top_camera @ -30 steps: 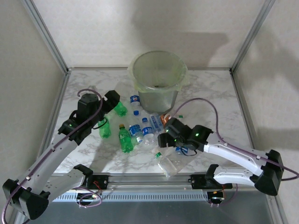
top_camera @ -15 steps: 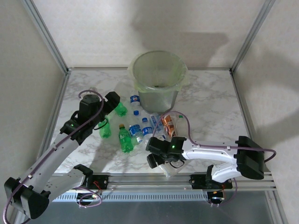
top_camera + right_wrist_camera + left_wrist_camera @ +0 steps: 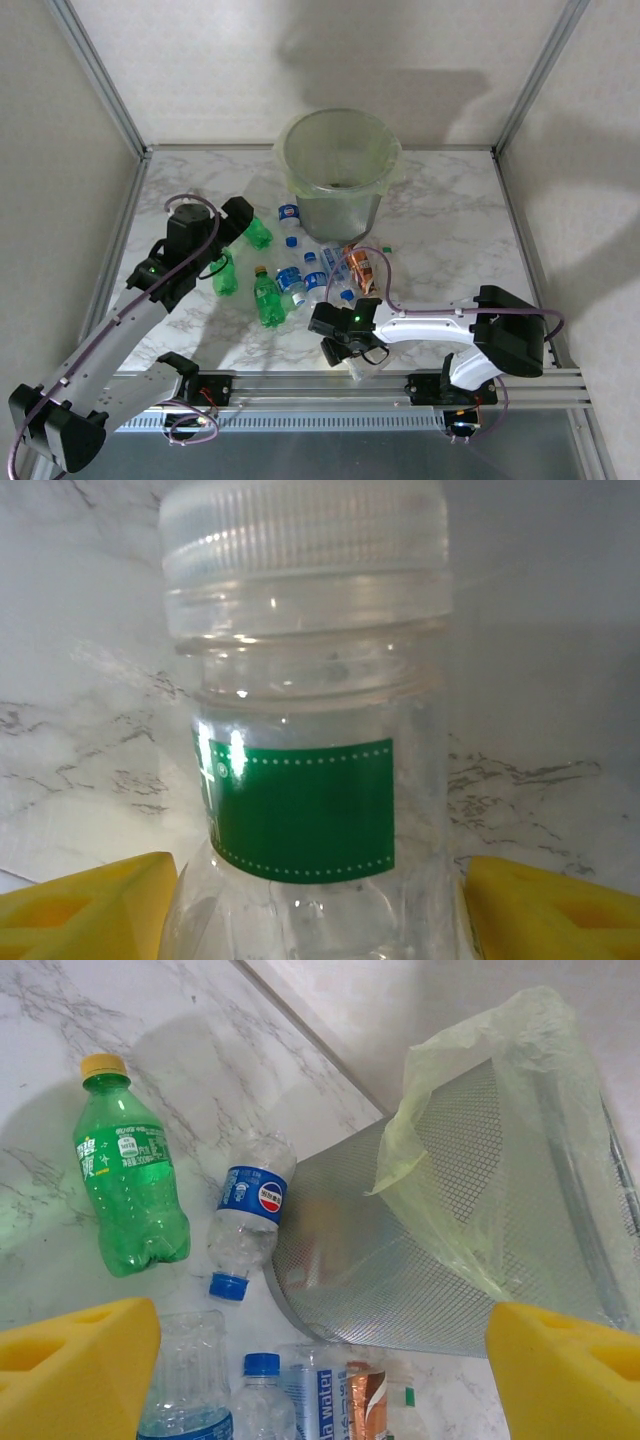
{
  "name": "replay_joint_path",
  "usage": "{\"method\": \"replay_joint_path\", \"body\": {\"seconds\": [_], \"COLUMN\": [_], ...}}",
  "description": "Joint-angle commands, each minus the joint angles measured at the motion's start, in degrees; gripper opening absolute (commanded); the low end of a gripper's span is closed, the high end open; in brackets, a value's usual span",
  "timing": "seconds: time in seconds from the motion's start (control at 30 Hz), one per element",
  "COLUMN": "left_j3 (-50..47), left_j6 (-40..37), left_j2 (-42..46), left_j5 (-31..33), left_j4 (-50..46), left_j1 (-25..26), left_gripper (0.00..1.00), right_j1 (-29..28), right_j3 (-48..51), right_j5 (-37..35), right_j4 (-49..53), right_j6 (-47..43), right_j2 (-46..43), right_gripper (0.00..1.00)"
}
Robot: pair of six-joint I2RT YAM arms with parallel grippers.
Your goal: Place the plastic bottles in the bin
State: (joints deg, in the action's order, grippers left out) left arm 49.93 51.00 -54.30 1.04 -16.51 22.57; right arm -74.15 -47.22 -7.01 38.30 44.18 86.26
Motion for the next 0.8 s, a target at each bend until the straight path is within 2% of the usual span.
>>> {"method": "replay_joint_path", "body": {"seconds": [0.0,0.47,0.77], "left_j3": [-0.9,-1.4,-1.2], "left_j6": [-0.5,0.0,-0.8], "left_j2": [1.2,1.3,0.9], "left_j5": [-0.2,-0.4,0.2], "left_j4": [0.4,0.5,0.2], "left_j1": [-0.8,-1.5,-1.6], "left_gripper": [0.84,0.83,0.82], "right_j1": [-0.7,-0.2,3.8], "right_j3": [0.2,-5.6,-7.3], "right_j5": [-1.9,-7.2,-10.5], "right_j4": [0.3,2.3,-1.5], "right_j6": [0.1,-0.2,1.5], "right_j2": [0.4,-6.6,-16.2], "right_gripper": [0.69,0.62,0.57]}}
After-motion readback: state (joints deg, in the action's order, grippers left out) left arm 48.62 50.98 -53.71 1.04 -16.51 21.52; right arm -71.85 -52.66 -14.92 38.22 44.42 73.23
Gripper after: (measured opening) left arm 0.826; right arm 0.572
